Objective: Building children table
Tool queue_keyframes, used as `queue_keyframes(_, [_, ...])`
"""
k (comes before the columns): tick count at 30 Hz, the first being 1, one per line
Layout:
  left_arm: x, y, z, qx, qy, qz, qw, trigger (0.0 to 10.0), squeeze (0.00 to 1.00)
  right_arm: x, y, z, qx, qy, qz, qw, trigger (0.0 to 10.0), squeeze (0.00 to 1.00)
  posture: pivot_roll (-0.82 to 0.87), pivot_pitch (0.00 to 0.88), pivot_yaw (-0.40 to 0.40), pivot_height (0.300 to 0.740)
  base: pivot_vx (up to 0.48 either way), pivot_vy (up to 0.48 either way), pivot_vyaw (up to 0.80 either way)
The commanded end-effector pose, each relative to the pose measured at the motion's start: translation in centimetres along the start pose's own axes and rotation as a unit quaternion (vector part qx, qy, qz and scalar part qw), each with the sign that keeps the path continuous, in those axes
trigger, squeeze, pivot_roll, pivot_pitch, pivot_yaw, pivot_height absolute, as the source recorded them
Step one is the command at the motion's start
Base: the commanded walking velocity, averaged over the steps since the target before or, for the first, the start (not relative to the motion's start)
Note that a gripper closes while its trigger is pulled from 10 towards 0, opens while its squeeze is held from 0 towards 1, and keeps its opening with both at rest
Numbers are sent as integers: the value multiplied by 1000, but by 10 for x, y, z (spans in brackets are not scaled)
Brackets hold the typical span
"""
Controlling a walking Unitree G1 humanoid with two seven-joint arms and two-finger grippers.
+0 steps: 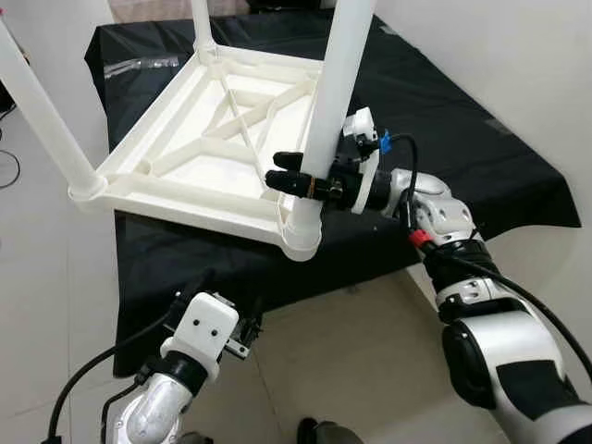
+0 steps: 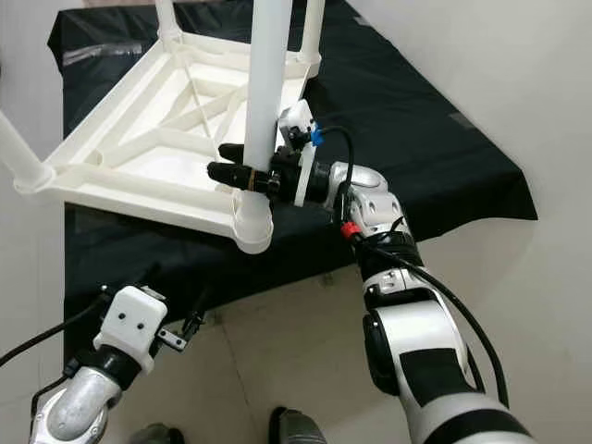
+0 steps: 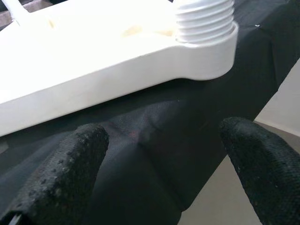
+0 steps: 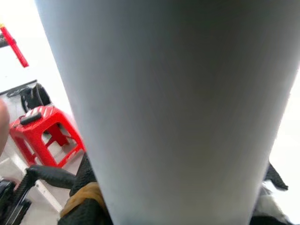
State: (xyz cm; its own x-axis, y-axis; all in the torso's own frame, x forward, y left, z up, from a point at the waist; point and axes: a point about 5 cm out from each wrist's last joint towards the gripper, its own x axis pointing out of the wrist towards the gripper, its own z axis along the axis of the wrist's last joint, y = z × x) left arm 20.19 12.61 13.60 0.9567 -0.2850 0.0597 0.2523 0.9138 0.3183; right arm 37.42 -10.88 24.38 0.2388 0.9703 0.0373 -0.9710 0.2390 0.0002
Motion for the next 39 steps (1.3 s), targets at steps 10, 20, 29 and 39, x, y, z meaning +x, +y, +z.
queue_keyframes(10, [0,-4,-8,-3,20,3,1000,10000,0,-26,-34,11,-228,81,-303,922,0,0,88,116,-133,740,0,0,0])
queue_keyframes(20, [2,-2,-10,-3,20,4,1000,10000,0,-40,-18,-11,-289,23,-380,879,0,0,77,112,-124,740,0,0,0])
queue_keyframes(29, [2,-2,-11,-2,22,5,1000,10000,0,-33,-20,-6,-292,0,-402,868,0,0,79,112,-124,740,0,0,0])
queue_keyframes(39, [2,-2,-11,-2,23,4,1000,10000,0,-35,-23,54,-340,-82,-430,832,0,0,77,110,-121,740,0,0,0])
